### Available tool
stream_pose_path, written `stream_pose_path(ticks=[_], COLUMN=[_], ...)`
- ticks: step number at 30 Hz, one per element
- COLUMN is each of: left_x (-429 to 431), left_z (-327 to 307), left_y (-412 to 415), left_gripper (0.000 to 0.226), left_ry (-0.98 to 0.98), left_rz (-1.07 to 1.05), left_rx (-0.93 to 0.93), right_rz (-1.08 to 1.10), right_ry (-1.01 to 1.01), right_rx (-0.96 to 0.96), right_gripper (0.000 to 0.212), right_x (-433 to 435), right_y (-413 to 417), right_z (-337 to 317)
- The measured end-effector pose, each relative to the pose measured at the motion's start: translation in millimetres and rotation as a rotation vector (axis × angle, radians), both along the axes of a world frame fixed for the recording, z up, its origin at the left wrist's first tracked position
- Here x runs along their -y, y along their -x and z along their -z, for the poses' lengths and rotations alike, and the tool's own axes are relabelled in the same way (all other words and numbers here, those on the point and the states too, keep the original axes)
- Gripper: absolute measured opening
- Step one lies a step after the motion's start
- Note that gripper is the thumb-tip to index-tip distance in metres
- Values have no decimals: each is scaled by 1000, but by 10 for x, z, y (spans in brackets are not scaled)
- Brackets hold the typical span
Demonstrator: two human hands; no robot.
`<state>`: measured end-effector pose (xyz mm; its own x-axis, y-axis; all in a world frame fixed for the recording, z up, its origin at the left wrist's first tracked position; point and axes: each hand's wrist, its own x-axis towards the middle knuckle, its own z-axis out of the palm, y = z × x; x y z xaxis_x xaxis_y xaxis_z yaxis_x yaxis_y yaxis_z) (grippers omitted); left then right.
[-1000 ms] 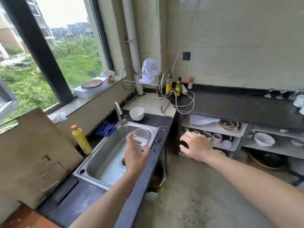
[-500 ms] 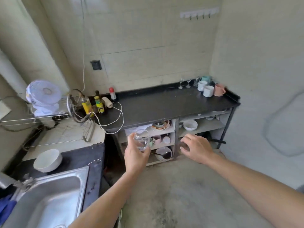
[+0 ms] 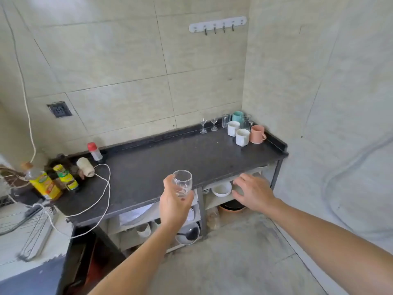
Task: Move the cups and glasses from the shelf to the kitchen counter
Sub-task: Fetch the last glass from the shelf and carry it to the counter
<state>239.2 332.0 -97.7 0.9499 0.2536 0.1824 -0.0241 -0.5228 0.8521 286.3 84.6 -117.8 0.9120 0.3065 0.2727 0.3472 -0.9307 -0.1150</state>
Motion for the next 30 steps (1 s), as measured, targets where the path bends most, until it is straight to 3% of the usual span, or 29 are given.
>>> stream_pose_path(ticks=[19,30], left_x=[266,553], left_z=[156,414], left_y=[-3611,-5068], left_gripper=[50,49], left_ry=[6,11], left_rz=[126,75], left_rx=[-92,-196], right_rz=[45,-47], right_ry=[65,44], right_rx=[58,-57], right_gripper=[30,24], right_x=[308,497], right_y=[-3287,-4809], right_z=[96,605])
